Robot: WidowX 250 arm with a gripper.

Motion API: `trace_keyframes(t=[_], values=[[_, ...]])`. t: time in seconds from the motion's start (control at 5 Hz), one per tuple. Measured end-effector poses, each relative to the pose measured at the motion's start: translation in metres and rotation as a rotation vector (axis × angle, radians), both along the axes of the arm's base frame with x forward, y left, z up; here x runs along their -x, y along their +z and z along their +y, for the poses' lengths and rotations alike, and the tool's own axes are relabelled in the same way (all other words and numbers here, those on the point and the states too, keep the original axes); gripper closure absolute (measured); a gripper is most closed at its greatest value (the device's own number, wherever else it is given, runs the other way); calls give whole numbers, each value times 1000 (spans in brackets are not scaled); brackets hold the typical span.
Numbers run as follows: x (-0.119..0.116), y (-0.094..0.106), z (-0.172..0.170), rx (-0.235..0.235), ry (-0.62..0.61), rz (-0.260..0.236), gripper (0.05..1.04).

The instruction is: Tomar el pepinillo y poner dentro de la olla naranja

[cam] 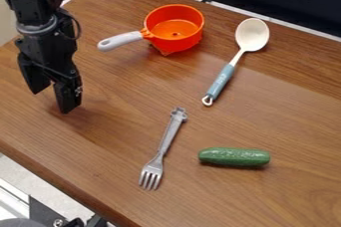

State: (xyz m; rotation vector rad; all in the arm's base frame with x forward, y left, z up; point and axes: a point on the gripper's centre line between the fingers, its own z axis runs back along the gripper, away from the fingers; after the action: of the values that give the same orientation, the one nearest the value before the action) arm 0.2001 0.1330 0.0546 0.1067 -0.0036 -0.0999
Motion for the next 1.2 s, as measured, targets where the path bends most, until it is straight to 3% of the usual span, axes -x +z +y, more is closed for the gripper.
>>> trace_keyframes(t=[0.2,0.6,0.8,1.0,1.2], values=[[3,-5,-3,13,1,22,85],[-10,25,-51,39,-224,120,85],[-16,44,-81,70,-348,90,85],[-24,45,-125,121,-465,57,85],[-28,40,-164,140,-513,8,85]])
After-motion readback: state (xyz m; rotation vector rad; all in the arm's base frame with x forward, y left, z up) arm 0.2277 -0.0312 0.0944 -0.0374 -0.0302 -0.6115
